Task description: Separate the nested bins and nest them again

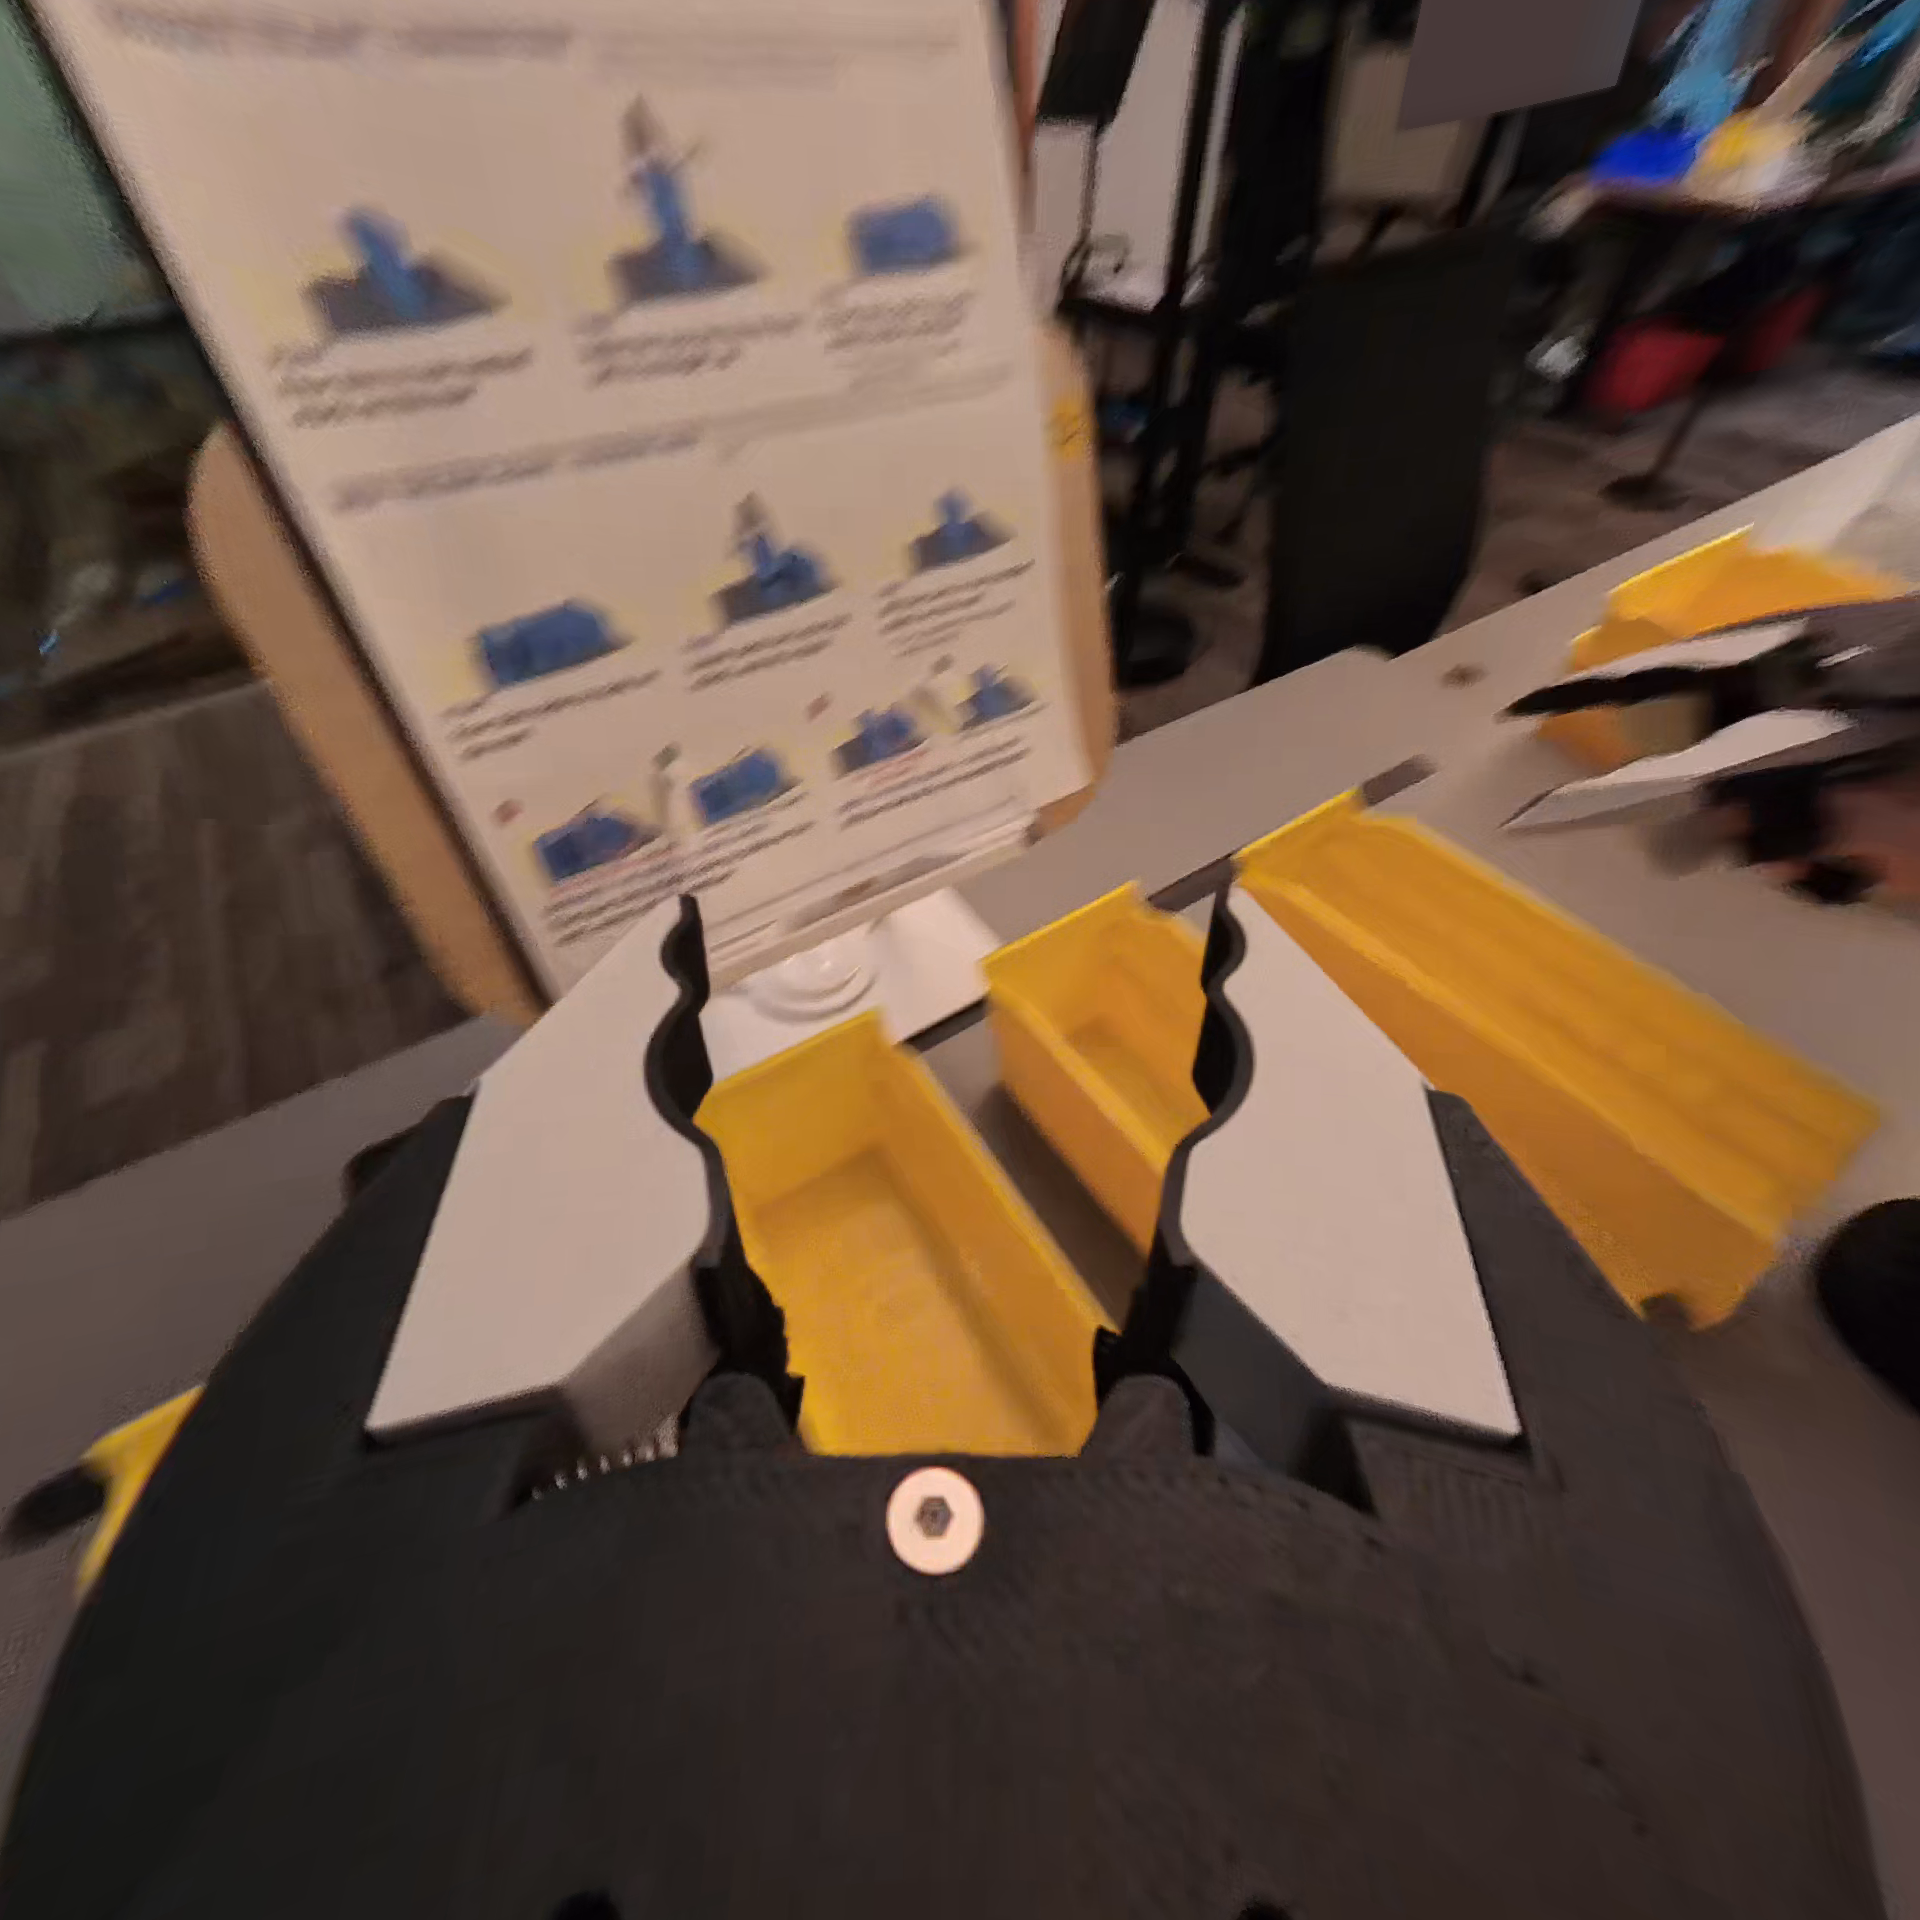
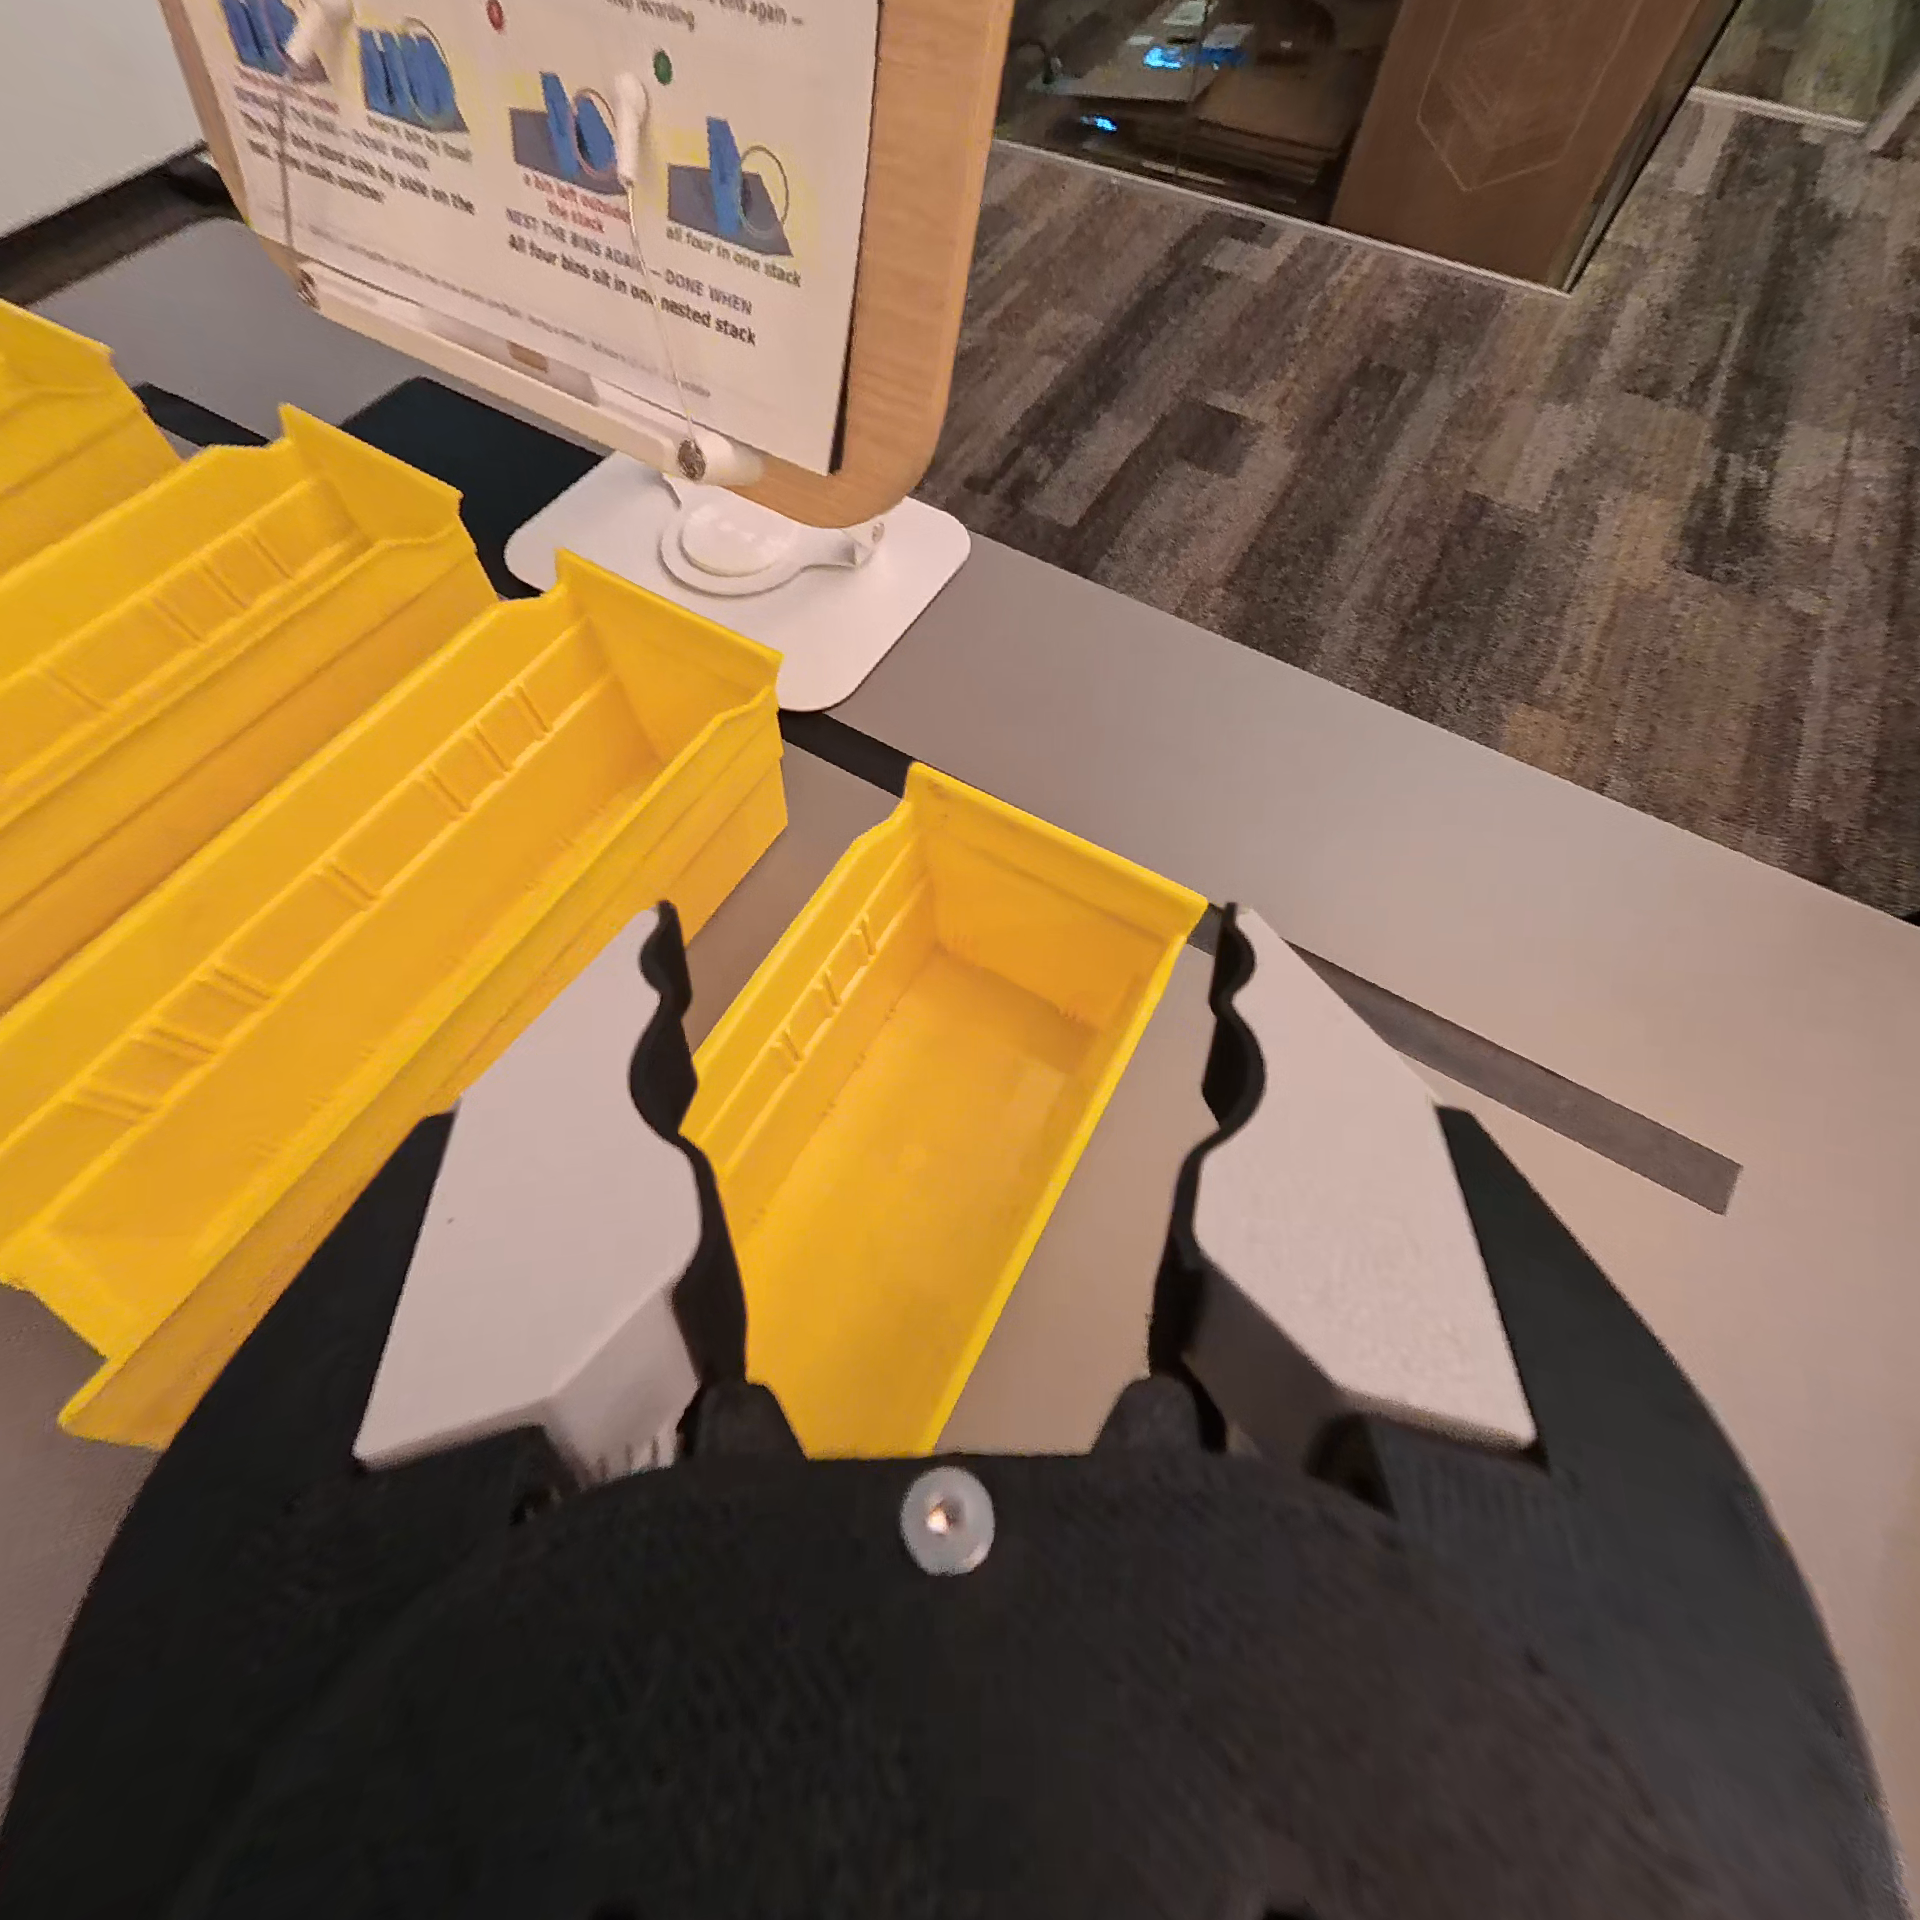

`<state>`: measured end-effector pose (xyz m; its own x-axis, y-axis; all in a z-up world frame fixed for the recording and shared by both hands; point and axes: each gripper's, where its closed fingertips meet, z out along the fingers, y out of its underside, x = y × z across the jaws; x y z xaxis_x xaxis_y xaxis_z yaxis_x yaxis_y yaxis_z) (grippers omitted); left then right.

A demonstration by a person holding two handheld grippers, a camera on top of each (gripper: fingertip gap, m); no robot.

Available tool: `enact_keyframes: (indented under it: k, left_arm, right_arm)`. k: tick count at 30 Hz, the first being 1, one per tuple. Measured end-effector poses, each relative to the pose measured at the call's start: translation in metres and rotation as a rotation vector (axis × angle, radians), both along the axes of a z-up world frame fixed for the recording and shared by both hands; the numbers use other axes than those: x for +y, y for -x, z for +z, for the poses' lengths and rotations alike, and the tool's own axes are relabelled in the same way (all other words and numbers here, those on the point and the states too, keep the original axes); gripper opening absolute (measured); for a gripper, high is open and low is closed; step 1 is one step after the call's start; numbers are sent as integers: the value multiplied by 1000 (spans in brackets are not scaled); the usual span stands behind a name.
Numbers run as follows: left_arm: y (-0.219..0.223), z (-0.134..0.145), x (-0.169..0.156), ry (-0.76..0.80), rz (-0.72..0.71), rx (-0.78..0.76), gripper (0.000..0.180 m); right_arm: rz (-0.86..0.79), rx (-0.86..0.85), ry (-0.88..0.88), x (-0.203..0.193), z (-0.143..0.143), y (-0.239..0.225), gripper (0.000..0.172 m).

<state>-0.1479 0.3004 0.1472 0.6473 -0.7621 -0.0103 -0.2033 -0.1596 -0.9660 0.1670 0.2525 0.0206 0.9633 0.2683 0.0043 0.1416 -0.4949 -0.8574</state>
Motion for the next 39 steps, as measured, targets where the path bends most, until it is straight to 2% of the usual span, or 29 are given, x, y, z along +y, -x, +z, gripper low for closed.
enact_keyframes:
  k: [1, 4, 7, 10, 11, 12, 15, 21, 25, 33, 39]
  left_arm:
    - [-13, 10, -11, -27, -41, -53, 93]
    - [-38, 39, -41, -116, -143, -162, 91]
    - [-38, 62, -65, -186, -194, -238, 91]
    - [-16, 53, -71, -237, -165, -240, 88]
    - [-7, 49, -67, -285, -139, -243, 72]
    - [2, 51, -60, -326, -107, -245, 65]
    - [23, 51, -48, -302, -51, -238, 72]
    - [75, 73, -55, -249, -34, -405, 77]
    - [108, 78, -64, -227, -34, -453, 77]
    - [142, 82, -84, -210, -80, -494, 80]
    - [151, 81, -91, -187, -119, -514, 79]
  right_arm:
    - [-8, -14, 8, 0, -1, 0, 101]
    - [-50, -62, 33, -3, -6, -7, 102]
    - [-76, -64, 47, -6, -9, -6, 102]
    - [-62, -19, 58, -11, -8, 10, 102]
    - [-46, 12, 58, -14, -6, 20, 102]
    - [-31, 46, 58, -17, -3, 32, 102]
    - [-10, 119, 58, -28, 7, 63, 101]
    - [35, 266, 61, -37, 20, 138, 100]
    - [74, 233, 124, -32, 23, 185, 102]
    - [19, 138, 148, -31, 46, 212, 102]
    - [-44, 75, 194, -38, 42, 200, 102]
